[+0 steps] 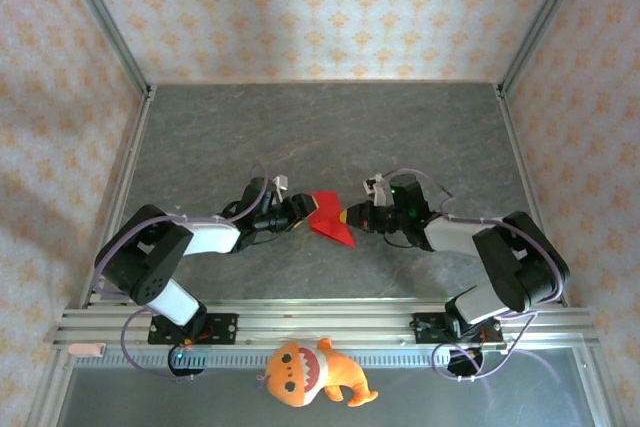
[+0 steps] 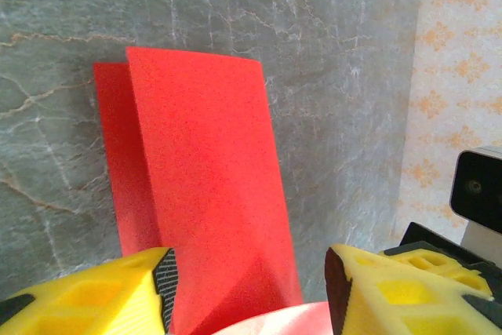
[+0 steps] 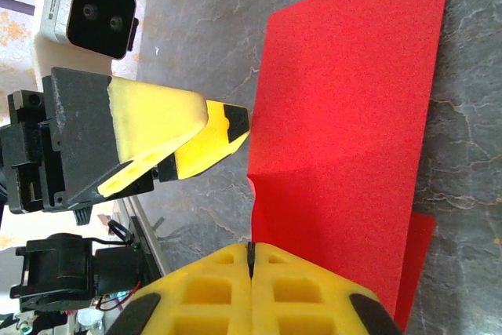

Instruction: Fold a paper plane with a square sheet of paper (pick it up from the middle)

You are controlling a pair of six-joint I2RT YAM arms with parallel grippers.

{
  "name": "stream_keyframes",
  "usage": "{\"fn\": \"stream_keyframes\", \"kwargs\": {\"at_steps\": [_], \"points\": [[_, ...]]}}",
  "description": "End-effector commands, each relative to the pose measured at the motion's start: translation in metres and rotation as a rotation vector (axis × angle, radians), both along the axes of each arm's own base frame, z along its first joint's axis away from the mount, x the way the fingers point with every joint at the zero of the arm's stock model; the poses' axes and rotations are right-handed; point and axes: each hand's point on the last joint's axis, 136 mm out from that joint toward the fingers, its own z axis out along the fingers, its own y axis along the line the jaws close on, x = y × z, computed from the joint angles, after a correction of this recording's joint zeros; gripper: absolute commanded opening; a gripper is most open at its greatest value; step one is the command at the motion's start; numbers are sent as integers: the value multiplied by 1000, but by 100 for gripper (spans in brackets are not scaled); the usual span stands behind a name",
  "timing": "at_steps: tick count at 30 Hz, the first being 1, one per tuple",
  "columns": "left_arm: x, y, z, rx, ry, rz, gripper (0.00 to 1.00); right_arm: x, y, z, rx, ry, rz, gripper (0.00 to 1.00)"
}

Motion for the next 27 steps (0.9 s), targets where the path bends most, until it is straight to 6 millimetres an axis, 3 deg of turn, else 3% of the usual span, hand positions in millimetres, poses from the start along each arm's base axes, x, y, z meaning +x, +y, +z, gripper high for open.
{"fn": "stream_keyframes", "kwargs": {"at_steps": [1, 3, 6, 11, 18, 27], "points": [[5, -4, 2, -15, -13, -15, 52, 2, 0, 13, 38, -38, 1, 5], [5, -2, -1, 0, -1, -7, 54, 2, -1, 15, 42, -43, -2, 5], [5, 7, -4, 38, 12, 33, 66, 3, -2, 16, 42, -46, -12, 5], [5, 14, 3, 51, -10, 60, 70, 3, -4, 16, 48, -47, -20, 5], [6, -7, 6, -51, 2, -9, 58, 2, -3, 19, 66, -48, -20, 5], [10, -16, 6, -84, 0, -36, 44, -2, -4, 23, 79, -57, -13, 5]]}}
